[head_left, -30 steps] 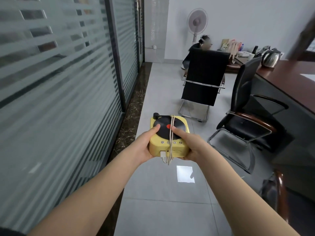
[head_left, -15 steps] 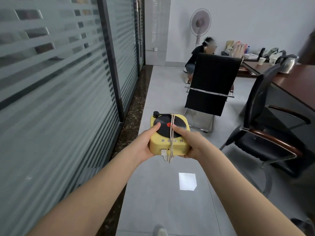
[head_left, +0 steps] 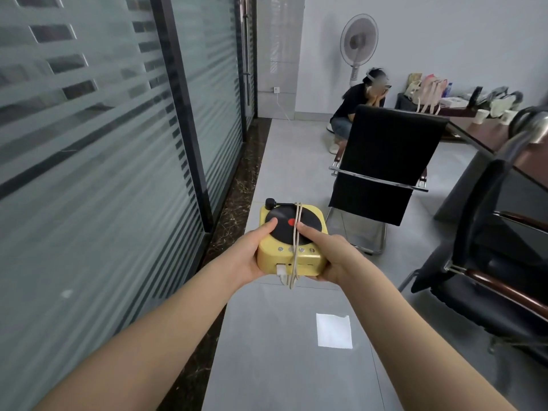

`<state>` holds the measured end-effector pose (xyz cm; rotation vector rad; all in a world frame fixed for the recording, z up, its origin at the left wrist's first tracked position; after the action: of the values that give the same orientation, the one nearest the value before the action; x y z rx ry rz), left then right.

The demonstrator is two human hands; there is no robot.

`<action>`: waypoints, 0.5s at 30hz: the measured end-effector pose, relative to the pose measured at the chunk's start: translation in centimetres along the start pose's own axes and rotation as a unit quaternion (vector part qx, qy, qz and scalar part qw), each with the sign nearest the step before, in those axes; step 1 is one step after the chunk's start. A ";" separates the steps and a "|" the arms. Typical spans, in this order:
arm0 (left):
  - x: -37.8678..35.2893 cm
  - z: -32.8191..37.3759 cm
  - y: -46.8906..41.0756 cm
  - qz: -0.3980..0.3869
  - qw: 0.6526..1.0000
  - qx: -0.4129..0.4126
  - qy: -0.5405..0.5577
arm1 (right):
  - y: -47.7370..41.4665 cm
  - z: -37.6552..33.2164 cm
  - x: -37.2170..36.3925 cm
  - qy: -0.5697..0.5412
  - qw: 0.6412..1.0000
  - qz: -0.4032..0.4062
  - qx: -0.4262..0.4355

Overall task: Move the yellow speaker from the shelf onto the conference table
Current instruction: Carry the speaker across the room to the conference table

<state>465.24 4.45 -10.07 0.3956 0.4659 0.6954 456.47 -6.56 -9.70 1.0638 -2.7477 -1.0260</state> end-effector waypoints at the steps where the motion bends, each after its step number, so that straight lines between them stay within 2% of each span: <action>1: 0.2 0.6 -1.1 0.001 1.000 0.001 0.003 | -1.1 -0.6 -0.2 -0.001 1.000 0.002 0.000; 15: 4.4 12.8 -20.6 -0.033 0.999 0.012 -0.020 | -19.4 -11.8 -6.8 -0.023 0.999 0.036 0.011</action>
<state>485.61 -9.40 -10.82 0.4129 0.4484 0.6176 476.01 -19.87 -10.42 0.9495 -2.8162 -1.0258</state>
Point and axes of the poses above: each hand's wrist, its own y-axis away from the middle knuckle, its own x-axis out of the back of the hand, z = x × y, the point moved 5 cm from there along -y, towards the middle knuckle, and after that the axes turned 11 degrees about -y, right-handed, at the moved point
